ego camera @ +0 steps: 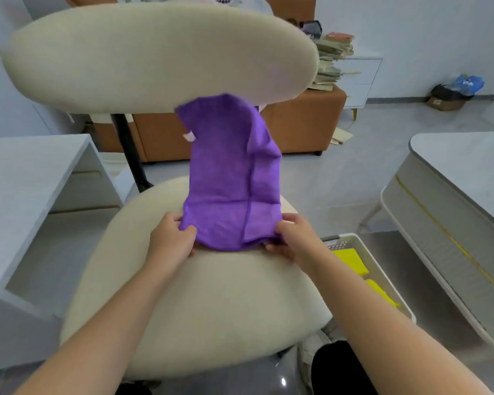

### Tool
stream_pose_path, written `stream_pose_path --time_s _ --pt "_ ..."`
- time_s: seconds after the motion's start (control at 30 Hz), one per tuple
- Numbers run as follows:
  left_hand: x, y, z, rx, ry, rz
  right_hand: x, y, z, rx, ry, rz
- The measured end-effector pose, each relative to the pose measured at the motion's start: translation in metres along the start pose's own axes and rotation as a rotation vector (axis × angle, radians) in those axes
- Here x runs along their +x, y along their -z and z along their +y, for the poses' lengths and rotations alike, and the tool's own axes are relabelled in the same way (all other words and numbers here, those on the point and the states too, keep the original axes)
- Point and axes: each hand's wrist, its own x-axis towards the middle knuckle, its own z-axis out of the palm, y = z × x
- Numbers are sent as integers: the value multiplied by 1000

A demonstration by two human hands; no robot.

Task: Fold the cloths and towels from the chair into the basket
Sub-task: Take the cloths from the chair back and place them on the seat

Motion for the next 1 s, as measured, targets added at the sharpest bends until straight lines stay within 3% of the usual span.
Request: stream_pose_path --time_s 0.13,0.3,0.37,0.43,0.5,0.53,0.63,0.8,0.9,1.0 --pt "-23 9 -12 137 -86 25 -16 7 6 -143 40 -29" --pt "-28 13 -17 368 -111 35 -23 16 7 -774 182 -6" --pt "-28 16 -15 479 -121 38 -22 17 6 -1172 338 152" --pt "-25 18 -13 553 -141 41 -18 14 6 -1351 645 238" --pt "-22 21 -11 590 -151 31 -14 8 8 -1279 906 53" --pt "-20 22 -10 605 -154 23 -12 5 9 -1273 949 -88" --pt "-16 26 -8 641 -146 6 -11 -6 14 -1465 904 -286" --pt "-13 31 -10 702 -100 7 -10 -6 5 -1532 831 -149" --pt "-10 42 -11 837 -10 36 -14 5 -5 -1510 809 24" --pt "-8 55 -14 956 109 33 -20 24 -13 -1504 653 -4"
